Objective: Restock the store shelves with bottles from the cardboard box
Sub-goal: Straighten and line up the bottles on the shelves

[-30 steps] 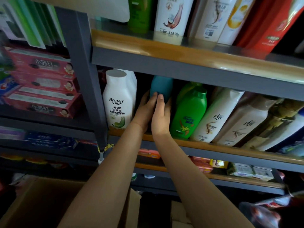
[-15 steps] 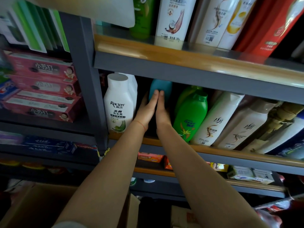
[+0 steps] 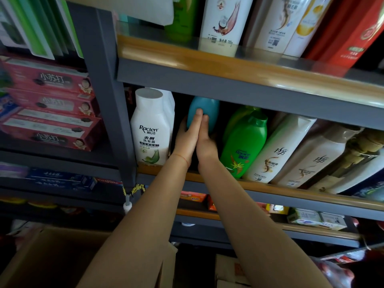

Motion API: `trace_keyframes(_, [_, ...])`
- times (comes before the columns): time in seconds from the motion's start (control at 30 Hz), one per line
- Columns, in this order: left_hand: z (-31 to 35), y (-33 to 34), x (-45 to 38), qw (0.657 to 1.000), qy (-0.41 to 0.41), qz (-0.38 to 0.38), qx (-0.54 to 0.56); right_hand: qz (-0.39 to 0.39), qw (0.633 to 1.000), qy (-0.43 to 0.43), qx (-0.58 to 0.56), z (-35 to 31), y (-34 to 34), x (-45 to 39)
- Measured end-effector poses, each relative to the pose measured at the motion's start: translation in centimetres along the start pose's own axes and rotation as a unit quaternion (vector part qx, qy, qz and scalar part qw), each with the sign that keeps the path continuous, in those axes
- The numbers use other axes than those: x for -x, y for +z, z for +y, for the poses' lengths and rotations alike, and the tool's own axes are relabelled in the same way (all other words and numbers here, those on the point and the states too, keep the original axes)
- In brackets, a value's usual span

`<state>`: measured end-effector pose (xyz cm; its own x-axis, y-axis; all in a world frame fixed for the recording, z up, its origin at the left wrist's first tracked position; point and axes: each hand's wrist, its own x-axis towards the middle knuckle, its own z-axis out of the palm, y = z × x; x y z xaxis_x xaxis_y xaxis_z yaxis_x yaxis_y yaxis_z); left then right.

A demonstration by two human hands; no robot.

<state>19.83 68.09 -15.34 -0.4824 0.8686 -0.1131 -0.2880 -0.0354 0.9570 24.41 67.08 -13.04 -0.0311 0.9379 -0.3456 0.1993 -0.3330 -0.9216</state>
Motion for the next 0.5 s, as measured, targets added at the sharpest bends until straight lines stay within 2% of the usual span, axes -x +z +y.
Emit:
trace_keyframes(0.07, [-0.1, -0.4, 0.6, 1.0, 0.0, 0.007, -0.004, 0.012, 1.0, 0.005, 0.024, 0.4, -0.1, 0.8])
trace_keyframes(0.17, [0.1, -0.9, 2.1, 1.0, -0.009, 0.013, -0.003, 0.01, 1.0, -0.025, 0.0, 1.3, -0.4, 2.1])
trace_keyframes(0.3, [0.8, -1.3, 4.0, 1.0, -0.011, 0.016, -0.019, -0.021, 0.998, -0.05, -0.029, 1.6, -1.9, 3.6])
trace_keyframes(0.5, [1.2, -2.1, 6.1, 0.999, -0.016, 0.003, -0.041, -0.061, 0.996, -0.064, 0.004, 2.2, -3.1, 5.4])
